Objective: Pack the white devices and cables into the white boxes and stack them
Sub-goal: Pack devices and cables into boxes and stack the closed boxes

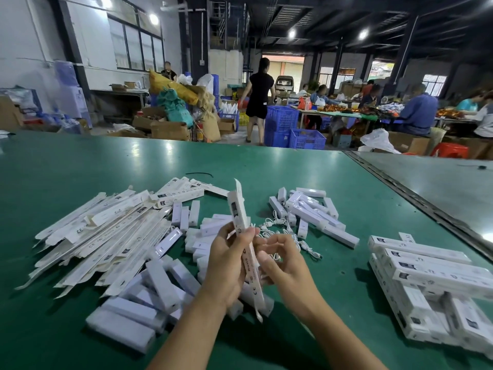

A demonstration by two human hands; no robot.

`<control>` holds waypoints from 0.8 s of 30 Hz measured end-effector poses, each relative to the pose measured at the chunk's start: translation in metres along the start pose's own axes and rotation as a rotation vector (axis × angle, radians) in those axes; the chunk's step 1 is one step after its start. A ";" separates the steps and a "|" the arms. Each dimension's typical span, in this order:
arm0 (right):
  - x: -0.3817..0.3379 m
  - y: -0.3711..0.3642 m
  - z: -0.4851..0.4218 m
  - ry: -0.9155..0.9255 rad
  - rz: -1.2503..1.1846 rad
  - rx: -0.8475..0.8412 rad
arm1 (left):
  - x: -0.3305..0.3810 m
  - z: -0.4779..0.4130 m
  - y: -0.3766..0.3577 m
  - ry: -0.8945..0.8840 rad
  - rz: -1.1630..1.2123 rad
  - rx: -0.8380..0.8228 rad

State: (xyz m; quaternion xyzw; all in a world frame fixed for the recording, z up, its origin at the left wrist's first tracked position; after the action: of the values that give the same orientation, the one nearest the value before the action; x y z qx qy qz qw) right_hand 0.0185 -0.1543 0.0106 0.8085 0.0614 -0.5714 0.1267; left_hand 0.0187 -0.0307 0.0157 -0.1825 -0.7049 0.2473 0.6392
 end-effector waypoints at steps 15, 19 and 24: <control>0.006 -0.003 -0.004 -0.044 0.148 -0.154 | -0.005 0.001 0.001 -0.066 0.022 0.068; 0.004 -0.004 -0.004 -0.035 0.189 -0.109 | -0.009 -0.003 0.008 -0.062 0.009 0.134; 0.005 -0.008 -0.003 -0.024 0.288 -0.101 | -0.011 -0.004 0.014 -0.011 0.126 0.148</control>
State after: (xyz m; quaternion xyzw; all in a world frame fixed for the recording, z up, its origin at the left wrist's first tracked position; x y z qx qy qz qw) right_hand 0.0213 -0.1461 0.0055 0.7947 -0.0282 -0.5529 0.2486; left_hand 0.0232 -0.0252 -0.0016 -0.1773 -0.6753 0.3396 0.6302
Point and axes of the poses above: each hand's wrist, its own z-axis away from the middle knuckle, its own y-axis out of the back of the hand, x = y × z, the point moved 6 cm from there along -z, towards the middle knuckle, and after that the axes turned 2 degrees about z, right-handed, at the moved point
